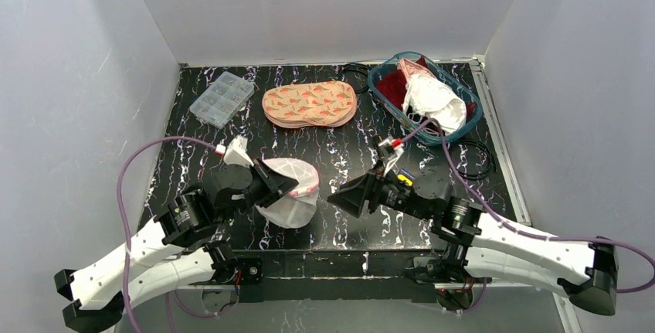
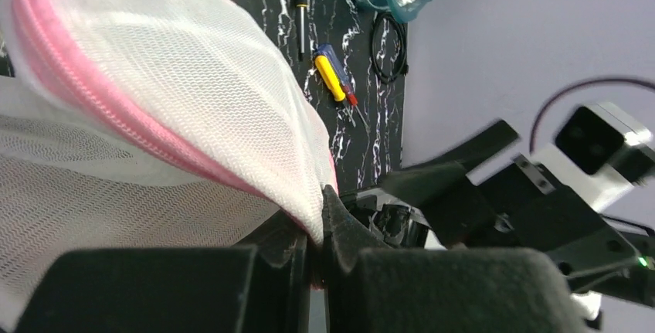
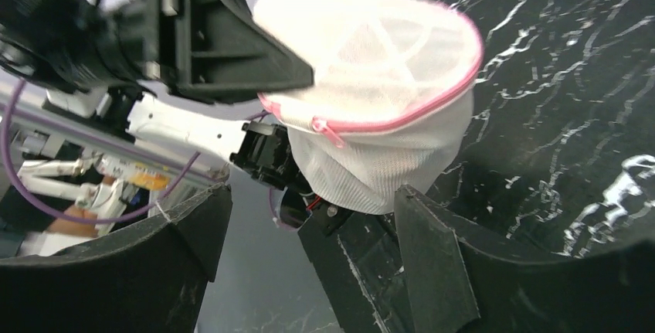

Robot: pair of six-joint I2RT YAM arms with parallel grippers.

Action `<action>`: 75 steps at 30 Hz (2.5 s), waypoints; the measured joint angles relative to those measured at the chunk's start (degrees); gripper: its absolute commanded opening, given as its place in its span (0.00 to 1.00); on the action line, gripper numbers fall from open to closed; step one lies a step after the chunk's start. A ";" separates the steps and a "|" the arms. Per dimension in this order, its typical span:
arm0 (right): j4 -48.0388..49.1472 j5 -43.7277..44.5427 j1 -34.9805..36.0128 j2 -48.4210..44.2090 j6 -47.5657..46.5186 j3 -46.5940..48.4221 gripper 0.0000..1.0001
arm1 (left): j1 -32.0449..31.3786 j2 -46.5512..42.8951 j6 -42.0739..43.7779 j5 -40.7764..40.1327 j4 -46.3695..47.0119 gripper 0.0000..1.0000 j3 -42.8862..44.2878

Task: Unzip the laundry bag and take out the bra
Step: Unzip the laundry bag at the center of the board.

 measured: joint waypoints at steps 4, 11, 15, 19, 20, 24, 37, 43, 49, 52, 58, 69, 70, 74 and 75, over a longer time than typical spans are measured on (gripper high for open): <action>9.11 -5.16 0.00 5.60 0.50 -1.55 0.99 | 0.00 4.48 5.66 1.29 -1.88 0.00 8.28; 23.12 -11.04 0.00 11.02 3.04 -4.42 0.95 | 0.00 5.05 9.81 3.61 -4.11 0.00 13.11; 28.13 -11.93 0.00 11.37 3.96 -4.87 0.90 | 0.00 5.11 9.57 5.11 -4.42 0.00 13.14; 30.93 -11.93 0.00 11.26 4.68 -4.90 0.84 | 0.00 5.84 8.48 6.69 -4.74 0.00 13.20; 31.39 -11.98 0.00 11.28 4.87 -4.92 0.83 | 0.00 5.90 8.24 6.91 -4.81 0.00 13.20; 33.57 -12.59 0.00 11.30 6.12 -5.38 0.80 | 0.00 5.81 6.97 7.30 -4.98 0.00 13.22; 38.23 -12.74 0.00 13.46 10.71 -7.43 0.76 | 0.00 5.62 5.01 8.39 -2.91 0.00 13.22; 41.33 -12.24 0.00 15.06 12.28 -7.93 0.72 | 0.00 6.38 4.37 9.46 -1.03 0.00 13.22; 44.65 -11.63 0.02 15.98 13.51 -8.74 0.65 | 0.00 6.60 3.82 9.64 -0.20 0.00 13.22; 45.79 -11.39 0.02 15.96 13.86 -8.83 0.62 | 0.00 6.47 3.63 9.53 -0.17 0.00 13.20; 47.45 -10.73 0.02 15.74 14.16 -10.34 0.58 | 0.00 5.29 3.15 8.96 -0.46 0.00 12.15; 50.16 -10.08 0.07 16.70 15.43 -10.51 0.53 | 0.00 5.16 2.49 8.83 -0.50 0.00 11.50; 50.29 -10.05 0.07 16.96 15.54 -10.51 0.53 | 0.00 5.16 2.47 8.81 -0.50 0.00 11.50; 50.38 -10.05 0.15 17.66 15.69 -10.51 0.55 | 0.00 5.16 2.34 8.81 -0.52 0.00 11.37; 50.40 -10.01 0.20 17.77 15.76 -10.51 0.55 | 0.00 5.16 2.34 8.83 -0.50 0.00 11.37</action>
